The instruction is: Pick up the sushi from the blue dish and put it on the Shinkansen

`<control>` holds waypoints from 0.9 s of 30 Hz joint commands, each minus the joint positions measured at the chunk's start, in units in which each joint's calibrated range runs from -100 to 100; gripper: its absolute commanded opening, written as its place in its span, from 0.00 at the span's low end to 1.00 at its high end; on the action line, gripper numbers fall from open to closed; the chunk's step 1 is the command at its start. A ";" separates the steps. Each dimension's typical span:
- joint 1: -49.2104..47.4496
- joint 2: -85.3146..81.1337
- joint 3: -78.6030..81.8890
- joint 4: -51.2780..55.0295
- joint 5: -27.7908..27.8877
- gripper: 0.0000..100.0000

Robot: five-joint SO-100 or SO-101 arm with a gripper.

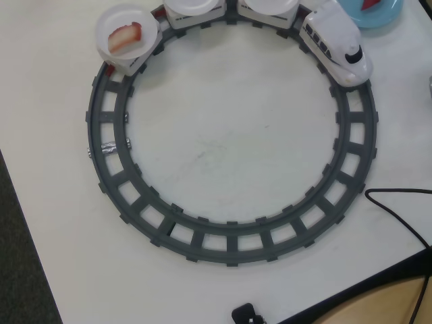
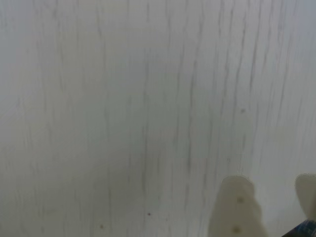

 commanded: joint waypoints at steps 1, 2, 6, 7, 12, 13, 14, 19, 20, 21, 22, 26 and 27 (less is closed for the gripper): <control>-0.88 0.43 -0.33 0.93 -0.08 0.07; -0.88 0.43 -0.33 0.93 -0.08 0.07; -0.88 0.43 -0.33 0.93 -0.14 0.07; -0.88 0.43 -0.33 0.93 -0.08 0.07; -0.88 0.77 -0.42 0.93 0.02 0.07; -0.88 1.35 -0.60 0.50 0.13 0.08; -0.97 1.43 -0.87 -0.10 0.07 0.08; 3.43 8.45 -17.93 -1.98 0.18 0.10; 5.02 12.04 -23.13 -2.07 0.18 0.11; 5.81 16.46 -28.34 -2.33 0.23 0.13; 6.51 21.31 -33.64 -2.33 0.28 0.14; 8.18 44.19 -56.08 1.44 2.75 0.18; 8.27 49.95 -61.64 3.15 3.74 0.18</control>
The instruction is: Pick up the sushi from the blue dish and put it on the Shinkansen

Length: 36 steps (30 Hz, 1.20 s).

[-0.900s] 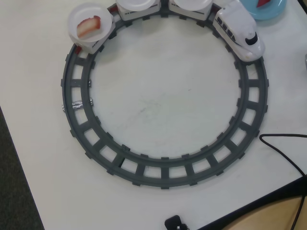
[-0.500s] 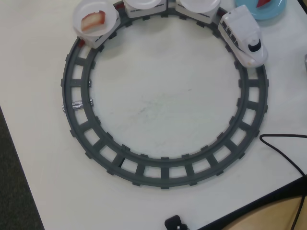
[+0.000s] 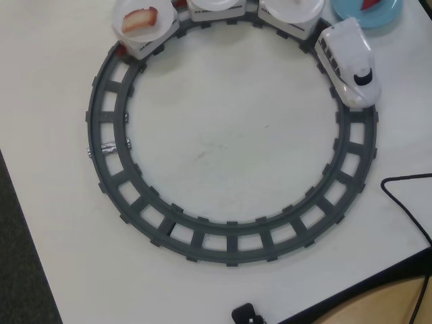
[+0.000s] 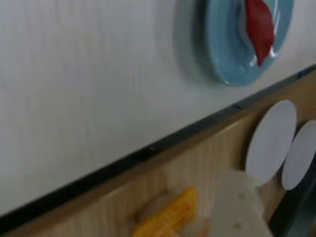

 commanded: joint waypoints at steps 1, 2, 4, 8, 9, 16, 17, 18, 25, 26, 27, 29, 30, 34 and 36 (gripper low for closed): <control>0.93 22.20 -24.44 4.34 3.01 0.18; 0.75 27.79 -29.37 5.62 4.27 0.18; 0.75 38.90 -39.07 7.85 7.42 0.20; 1.10 60.03 -56.84 12.64 14.34 0.25; 1.19 64.54 -61.24 14.18 15.97 0.27; 0.93 90.51 -88.44 21.97 23.05 0.33; 0.66 93.35 -91.94 22.40 23.62 0.33; 0.58 95.85 -95.26 22.48 24.04 0.33; -0.39 106.79 -110.70 22.65 24.36 0.32; -0.83 107.71 -111.33 22.23 24.36 0.32; -0.92 108.80 -112.14 21.97 24.25 0.32; -1.62 110.88 -113.66 21.80 23.99 0.32; -1.98 111.89 -114.29 21.80 23.94 0.32; -3.21 115.06 -115.10 21.80 23.83 0.32; -3.39 116.23 -115.19 21.80 23.78 0.32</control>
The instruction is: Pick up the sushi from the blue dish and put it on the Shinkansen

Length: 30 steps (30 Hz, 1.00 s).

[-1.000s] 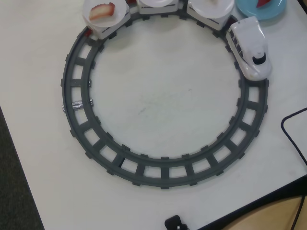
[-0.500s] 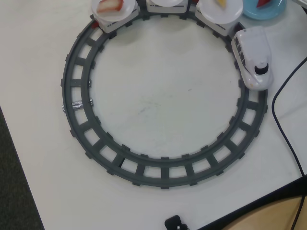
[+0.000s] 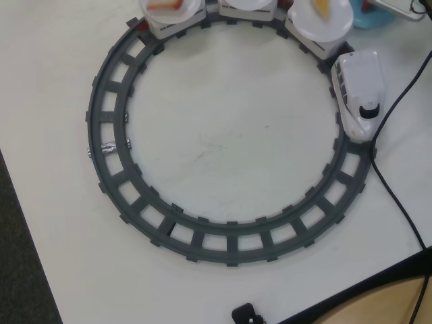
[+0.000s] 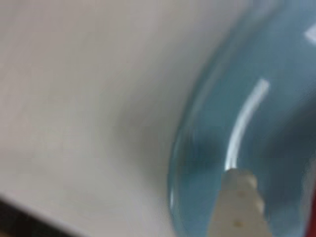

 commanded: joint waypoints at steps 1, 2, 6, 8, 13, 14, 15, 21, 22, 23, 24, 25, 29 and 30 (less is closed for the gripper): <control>-0.23 0.27 -3.08 -0.42 -0.22 0.30; -0.23 0.43 -3.08 -0.42 -0.22 0.26; 0.21 0.18 -3.26 -0.42 -2.06 0.02; 0.38 -0.32 -4.16 0.00 -2.58 0.02; 1.79 -5.24 -4.25 0.60 -2.74 0.03; 2.32 -6.91 -4.25 1.29 -2.74 0.03; 2.85 -9.00 -4.25 2.32 -3.05 0.03; 3.46 -25.37 -2.54 7.62 -4.47 0.03; 3.29 -28.63 -0.74 7.62 -4.73 0.03; 3.11 -32.13 1.77 7.62 -4.83 0.03; 2.67 -35.81 4.64 7.62 -4.83 0.03; 2.05 -39.40 7.78 7.62 -4.68 0.03; -2.08 -50.84 16.85 5.14 -4.26 0.03; -3.32 -52.43 18.56 3.43 -4.15 0.03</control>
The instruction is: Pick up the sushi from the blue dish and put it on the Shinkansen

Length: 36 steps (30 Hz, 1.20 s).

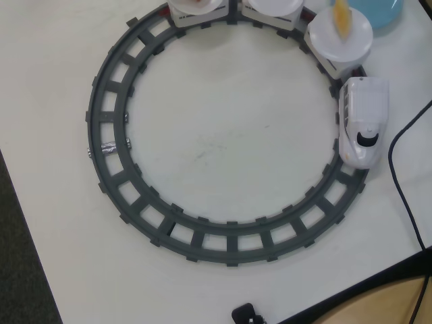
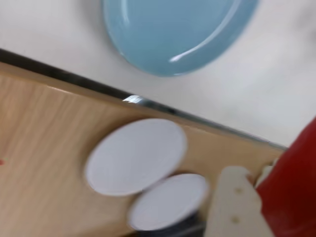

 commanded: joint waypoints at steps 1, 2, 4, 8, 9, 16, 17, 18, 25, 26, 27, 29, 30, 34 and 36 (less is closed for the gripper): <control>-4.07 -10.15 4.77 -4.67 0.71 0.03; -5.12 -10.40 5.76 -5.87 1.65 0.03; -7.85 -10.15 7.47 -6.89 3.70 0.03; -12.78 -6.39 8.99 -7.15 5.85 0.03; -13.31 -4.97 8.54 -7.15 6.16 0.03; -15.42 4.13 1.54 -6.64 7.11 0.03; -15.33 5.89 0.55 -6.81 7.11 0.03; -15.33 7.56 -0.70 -6.81 7.11 0.03; -15.69 11.15 -1.42 -6.12 7.53 0.03; -15.69 11.15 -1.42 -6.04 7.53 0.03; -15.69 11.15 -1.60 -5.70 7.53 0.03; -15.69 11.15 -1.69 -5.44 7.53 0.03; -15.69 11.15 -1.69 -5.44 7.53 0.03; -15.77 11.15 -1.51 -5.44 7.53 0.03; -16.39 11.32 -1.42 -5.44 7.53 0.03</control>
